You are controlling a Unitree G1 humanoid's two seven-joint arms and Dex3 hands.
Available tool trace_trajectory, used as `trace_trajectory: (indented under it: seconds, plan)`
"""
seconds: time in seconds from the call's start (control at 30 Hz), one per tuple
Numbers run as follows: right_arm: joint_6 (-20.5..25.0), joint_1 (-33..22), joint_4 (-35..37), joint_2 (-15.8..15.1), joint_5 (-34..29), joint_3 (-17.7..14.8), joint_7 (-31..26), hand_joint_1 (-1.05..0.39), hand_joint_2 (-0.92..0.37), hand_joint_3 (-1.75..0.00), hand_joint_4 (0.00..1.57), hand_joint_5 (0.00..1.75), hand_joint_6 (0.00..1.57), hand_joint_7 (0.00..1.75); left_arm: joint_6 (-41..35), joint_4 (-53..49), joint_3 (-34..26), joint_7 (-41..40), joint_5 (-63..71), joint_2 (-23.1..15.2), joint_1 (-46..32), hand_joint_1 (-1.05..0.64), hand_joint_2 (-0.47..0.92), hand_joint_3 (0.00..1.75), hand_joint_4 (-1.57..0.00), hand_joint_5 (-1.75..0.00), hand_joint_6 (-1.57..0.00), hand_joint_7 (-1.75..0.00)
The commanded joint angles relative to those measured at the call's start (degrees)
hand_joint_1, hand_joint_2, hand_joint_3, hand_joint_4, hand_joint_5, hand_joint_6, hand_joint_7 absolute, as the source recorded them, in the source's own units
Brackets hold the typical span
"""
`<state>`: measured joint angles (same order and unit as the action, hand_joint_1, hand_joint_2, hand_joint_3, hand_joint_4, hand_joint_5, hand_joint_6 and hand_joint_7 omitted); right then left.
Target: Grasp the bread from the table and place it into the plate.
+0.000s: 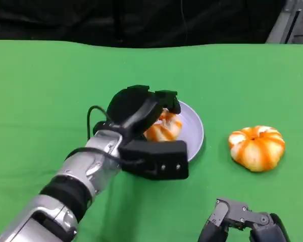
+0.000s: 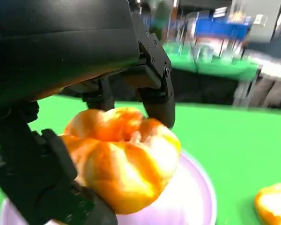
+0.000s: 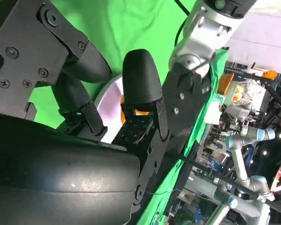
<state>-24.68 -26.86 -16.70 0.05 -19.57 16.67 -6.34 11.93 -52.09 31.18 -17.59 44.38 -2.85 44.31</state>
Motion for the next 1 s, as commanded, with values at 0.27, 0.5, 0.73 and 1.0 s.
trace_trajectory:
  seconds: [0.27,0.5,0.73,1.0]
  plan:
    - [1.29,-0.68,-1.5,-0.12,0.69,0.0,-0.27,-0.01,-0.07,-1.72,0.87,1.68,0.89,1.38,-12.09,8.25,2.88,14.72,1.74,-1.2,-0.06,-0.83,0.92,0.27,0.0,-0.05,-0.12,-0.03]
    - [0.82,-0.44,-0.68,0.01,1.11,0.23,-0.4,-0.01,-0.08,-1.72,0.87,1.68,0.89,1.39,-12.57,12.36,2.39,20.04,0.11,-3.78,-1.61,-0.84,0.92,0.32,-0.02,-0.01,-0.11,-0.03]
    - [1.21,-0.16,-0.94,0.01,1.69,0.19,-0.14,-0.01,-0.08,-1.73,0.86,1.69,0.88,1.39,-10.84,22.27,-1.35,26.15,-5.63,-8.42,-8.19,-0.74,0.92,0.28,-0.09,-0.06,-0.15,-0.04]
    - [0.36,-0.23,-0.52,-0.15,1.78,0.18,-0.41,-0.01,-0.1,-1.7,0.87,1.71,0.88,1.41,0.99,39.14,-15.18,16.95,-20.32,-9.18,-25.2,-0.34,0.92,0.24,-0.24,-0.96,-0.46,-0.27]
